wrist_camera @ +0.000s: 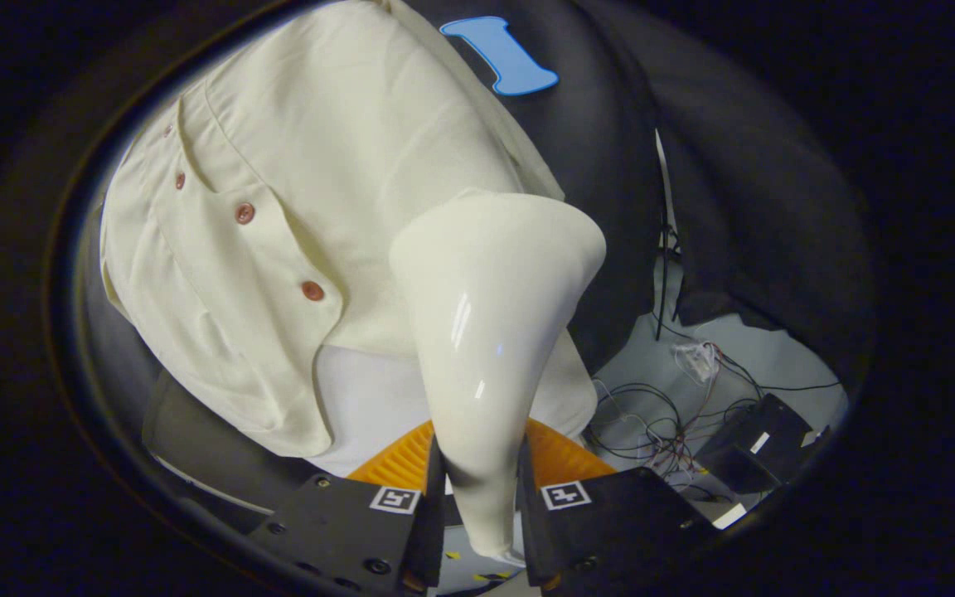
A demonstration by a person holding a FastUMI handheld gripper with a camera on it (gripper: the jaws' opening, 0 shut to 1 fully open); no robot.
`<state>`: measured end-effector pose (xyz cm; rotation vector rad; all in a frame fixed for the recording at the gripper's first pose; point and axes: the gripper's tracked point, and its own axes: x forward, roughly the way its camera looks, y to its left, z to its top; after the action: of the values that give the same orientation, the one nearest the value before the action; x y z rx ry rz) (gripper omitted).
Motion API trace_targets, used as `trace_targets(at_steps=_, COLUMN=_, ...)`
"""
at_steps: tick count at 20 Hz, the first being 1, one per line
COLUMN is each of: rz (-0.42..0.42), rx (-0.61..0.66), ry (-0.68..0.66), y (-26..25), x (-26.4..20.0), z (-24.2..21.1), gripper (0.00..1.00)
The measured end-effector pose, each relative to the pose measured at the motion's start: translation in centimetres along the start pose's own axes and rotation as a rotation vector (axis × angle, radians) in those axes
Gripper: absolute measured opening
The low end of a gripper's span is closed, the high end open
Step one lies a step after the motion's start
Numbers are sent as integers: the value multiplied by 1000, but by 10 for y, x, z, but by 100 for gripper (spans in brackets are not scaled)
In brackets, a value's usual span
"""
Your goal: Iron the clothes twice with a garment steamer, once on the left side and once on the right side.
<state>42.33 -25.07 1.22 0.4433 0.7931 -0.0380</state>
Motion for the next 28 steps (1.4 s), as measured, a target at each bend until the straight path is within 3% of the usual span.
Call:
trace_targets(at_steps=7, rz=4, rx=17, ry=13, y=-16, x=6, z=-22, gripper=39)
trace_targets(at_steps=13, rz=48, rx=-41, ry=15, y=1, x=0, z=-43, gripper=39)
trace_targets(at_steps=28, rz=109, rx=-89, ry=-114, y=91, x=-120, z=-50, gripper=39)
